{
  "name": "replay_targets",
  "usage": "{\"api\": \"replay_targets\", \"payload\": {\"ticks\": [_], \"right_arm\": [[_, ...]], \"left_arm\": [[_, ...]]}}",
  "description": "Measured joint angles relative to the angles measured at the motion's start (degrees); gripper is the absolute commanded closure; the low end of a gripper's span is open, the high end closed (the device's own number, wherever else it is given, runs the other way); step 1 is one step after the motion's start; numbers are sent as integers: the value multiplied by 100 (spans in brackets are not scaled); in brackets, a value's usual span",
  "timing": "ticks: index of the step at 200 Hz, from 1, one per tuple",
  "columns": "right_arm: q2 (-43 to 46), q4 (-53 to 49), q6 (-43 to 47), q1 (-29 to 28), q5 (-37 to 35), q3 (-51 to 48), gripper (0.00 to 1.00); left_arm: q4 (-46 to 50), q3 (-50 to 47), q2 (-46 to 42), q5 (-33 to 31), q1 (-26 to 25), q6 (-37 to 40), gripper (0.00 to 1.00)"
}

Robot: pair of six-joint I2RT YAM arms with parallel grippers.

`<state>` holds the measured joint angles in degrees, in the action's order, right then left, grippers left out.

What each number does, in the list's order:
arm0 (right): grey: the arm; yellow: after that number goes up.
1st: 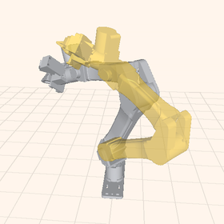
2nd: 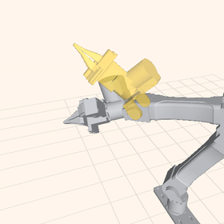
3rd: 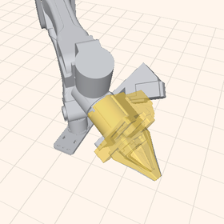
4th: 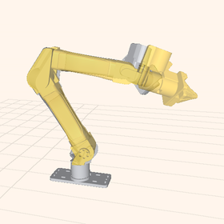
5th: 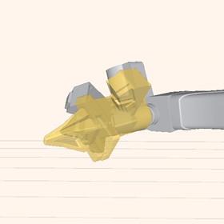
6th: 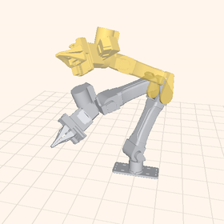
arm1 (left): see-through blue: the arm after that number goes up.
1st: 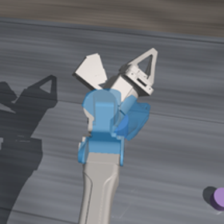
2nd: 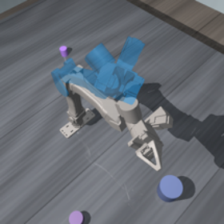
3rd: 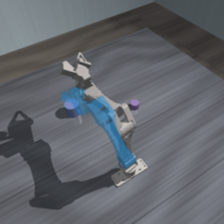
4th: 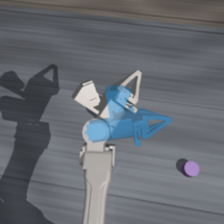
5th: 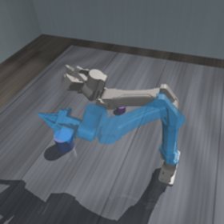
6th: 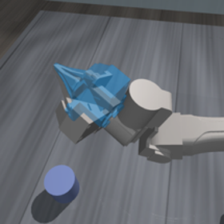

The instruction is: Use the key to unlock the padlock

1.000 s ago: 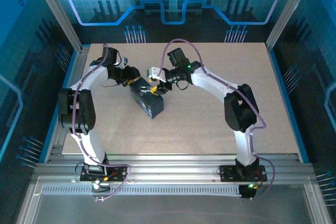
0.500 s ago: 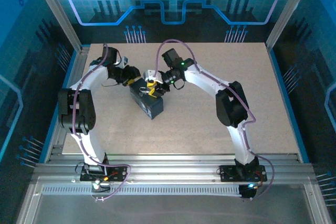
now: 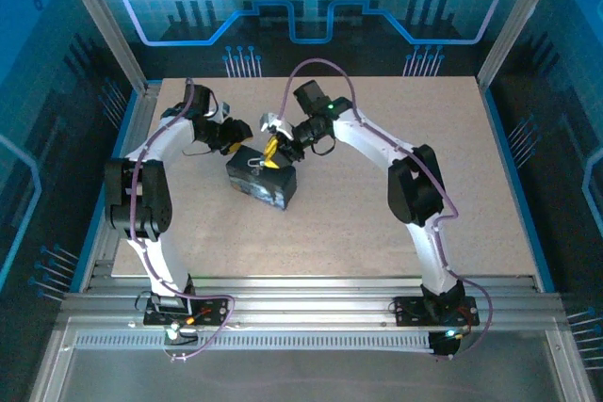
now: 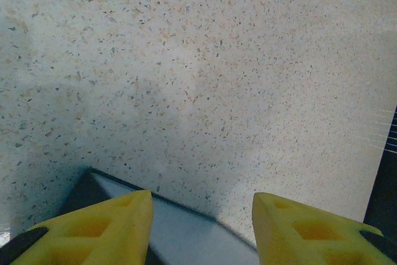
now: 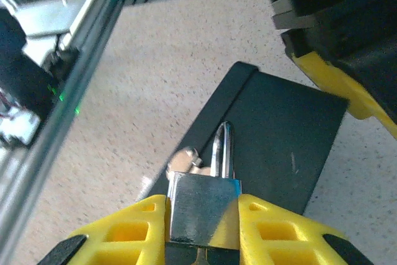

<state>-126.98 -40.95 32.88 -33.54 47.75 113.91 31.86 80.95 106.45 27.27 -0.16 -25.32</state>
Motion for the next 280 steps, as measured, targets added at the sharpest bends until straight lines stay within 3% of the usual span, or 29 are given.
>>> {"api": "replay_targets", "payload": {"ticks": [36, 83, 123, 218, 244, 280], "right_arm": [[0, 446, -1290, 94, 310, -114, 86], [4, 925, -1991, -107, 363, -382, 87], [7, 1279, -2345, -175, 184, -590, 76], [549, 1897, -2293, -90, -284, -776, 56], [463, 1869, -1928, -92, -389, -675, 49], [55, 1853, -1187, -90, -317, -308, 46]], "left_arm": [[-2, 0, 4, 13, 4, -2, 53], [-17, 0, 4, 70, -7, -2, 53], [-17, -2, 4, 70, -11, -4, 53], [4, 76, 0, 111, 2, -22, 52], [7, 109, -24, 133, 46, -22, 52], [9, 109, -94, 160, 184, -24, 51]]}}
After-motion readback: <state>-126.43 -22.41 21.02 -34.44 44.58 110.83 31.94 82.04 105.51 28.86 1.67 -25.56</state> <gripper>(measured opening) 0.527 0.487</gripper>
